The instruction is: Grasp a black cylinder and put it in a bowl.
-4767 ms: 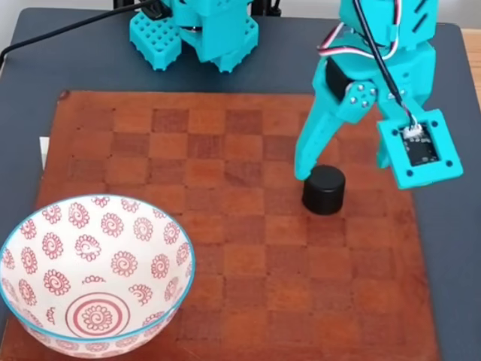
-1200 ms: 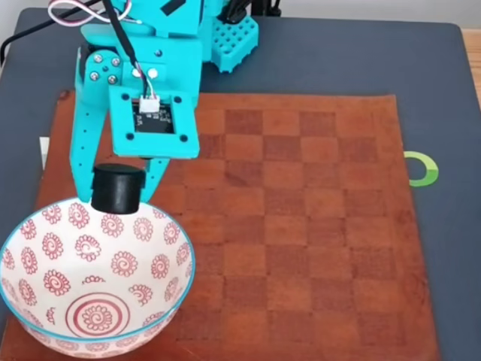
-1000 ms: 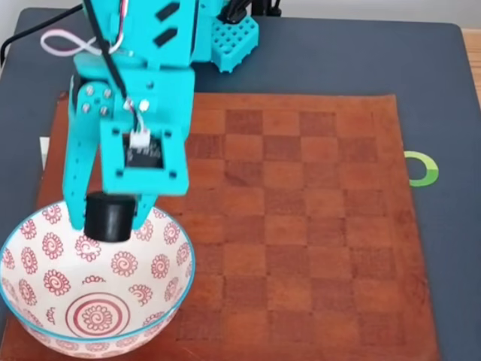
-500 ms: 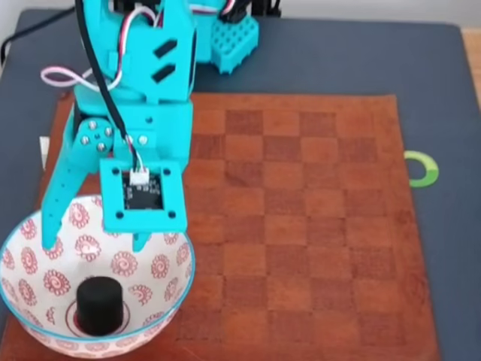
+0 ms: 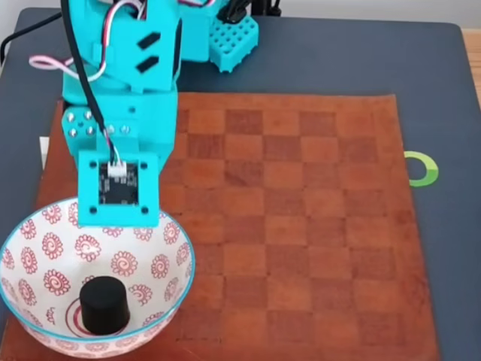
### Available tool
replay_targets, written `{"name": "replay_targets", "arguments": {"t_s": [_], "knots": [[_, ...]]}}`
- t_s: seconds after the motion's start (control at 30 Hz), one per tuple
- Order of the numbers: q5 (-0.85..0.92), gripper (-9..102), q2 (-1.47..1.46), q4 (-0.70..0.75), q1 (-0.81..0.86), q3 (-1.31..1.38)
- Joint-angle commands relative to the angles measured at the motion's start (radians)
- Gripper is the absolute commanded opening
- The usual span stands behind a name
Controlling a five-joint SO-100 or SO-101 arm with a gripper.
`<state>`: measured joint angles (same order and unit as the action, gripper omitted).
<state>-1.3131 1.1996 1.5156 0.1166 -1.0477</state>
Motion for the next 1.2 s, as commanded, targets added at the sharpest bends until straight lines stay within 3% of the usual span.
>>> {"name": "replay_targets", "arguments": {"t_s": [0.0,0.17,0.4,1.17], "knots": [[-0.008,0,0.121,0.064,0.008,0.023],[-0.04,0,0.21,0.106,0.0,-0.052],[-0.112,0,0.428,0.101,-0.014,-0.354],[-0.388,0,1.284,-0.195,-0.239,-1.361]]}}
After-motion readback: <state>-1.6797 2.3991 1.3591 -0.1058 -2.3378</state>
